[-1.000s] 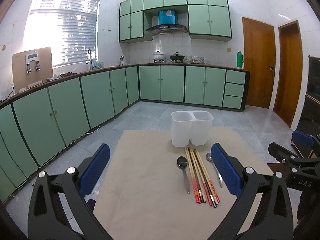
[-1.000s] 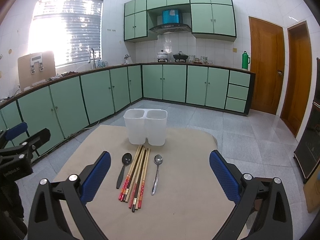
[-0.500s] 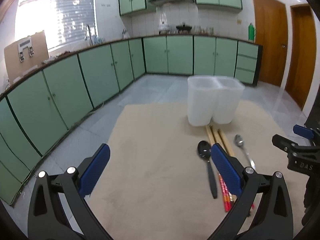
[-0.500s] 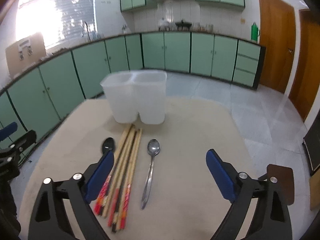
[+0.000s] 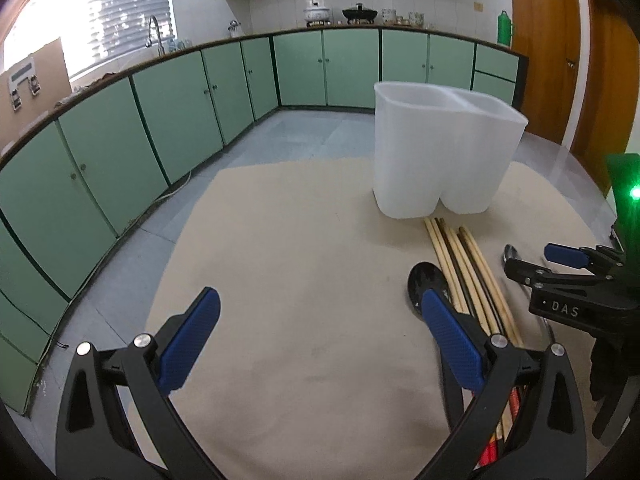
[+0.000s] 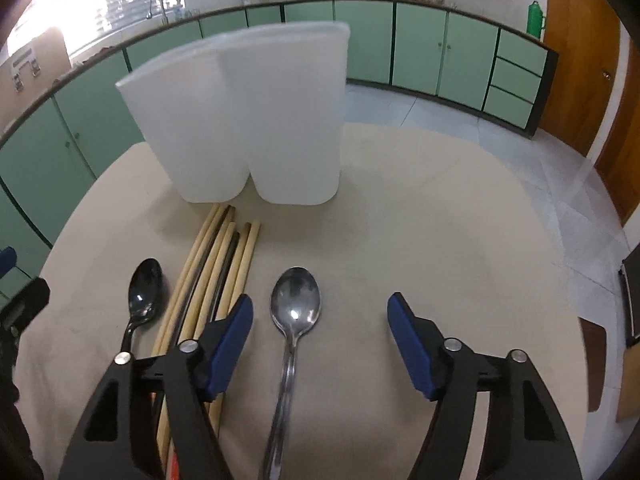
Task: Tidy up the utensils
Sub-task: 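Lower the right tool onto the silver spoon and close on its handle, then close the left tool on the black spoon while the right tool holds the silver spoon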
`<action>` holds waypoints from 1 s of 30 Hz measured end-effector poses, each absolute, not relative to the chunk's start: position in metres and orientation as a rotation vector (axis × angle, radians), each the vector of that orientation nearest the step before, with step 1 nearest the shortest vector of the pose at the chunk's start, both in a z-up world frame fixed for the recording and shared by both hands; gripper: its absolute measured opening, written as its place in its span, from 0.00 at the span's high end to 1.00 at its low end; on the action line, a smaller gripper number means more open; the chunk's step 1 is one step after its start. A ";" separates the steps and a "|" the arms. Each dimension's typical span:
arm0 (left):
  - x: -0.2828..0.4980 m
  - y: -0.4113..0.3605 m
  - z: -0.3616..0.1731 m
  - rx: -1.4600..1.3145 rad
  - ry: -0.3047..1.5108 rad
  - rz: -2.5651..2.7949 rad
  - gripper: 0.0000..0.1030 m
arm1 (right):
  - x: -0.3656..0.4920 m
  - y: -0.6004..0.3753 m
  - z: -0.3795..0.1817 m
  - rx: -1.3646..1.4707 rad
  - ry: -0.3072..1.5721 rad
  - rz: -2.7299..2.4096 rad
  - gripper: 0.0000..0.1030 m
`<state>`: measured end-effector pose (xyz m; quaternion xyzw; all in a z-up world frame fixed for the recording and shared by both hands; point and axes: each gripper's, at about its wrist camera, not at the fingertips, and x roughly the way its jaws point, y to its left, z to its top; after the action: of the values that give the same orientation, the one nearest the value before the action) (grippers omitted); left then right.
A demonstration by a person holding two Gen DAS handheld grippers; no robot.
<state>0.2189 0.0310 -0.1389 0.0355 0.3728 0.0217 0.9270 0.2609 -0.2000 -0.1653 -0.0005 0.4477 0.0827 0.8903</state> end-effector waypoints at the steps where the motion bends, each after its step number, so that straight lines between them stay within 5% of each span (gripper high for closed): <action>1: 0.221 0.030 -0.142 0.071 0.767 0.043 0.05 | 0.262 -0.199 -0.167 -0.005 0.935 0.172 0.39; 4: 0.227 0.027 -0.150 0.063 0.786 0.029 0.05 | 0.262 -0.196 -0.168 -0.029 0.923 0.168 0.46; 8: 0.236 0.018 -0.158 0.064 0.809 -0.001 0.05 | 0.260 -0.197 -0.165 -0.021 0.911 0.186 0.72; 30: 0.291 -0.013 -0.192 0.049 0.901 -0.007 0.05 | 0.260 -0.210 -0.169 0.011 0.890 0.205 0.72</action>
<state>0.2905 -0.0129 -0.1924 0.0236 0.4352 -0.0032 0.9000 0.2598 -0.2098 -0.1686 0.0052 0.4297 0.0988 0.8975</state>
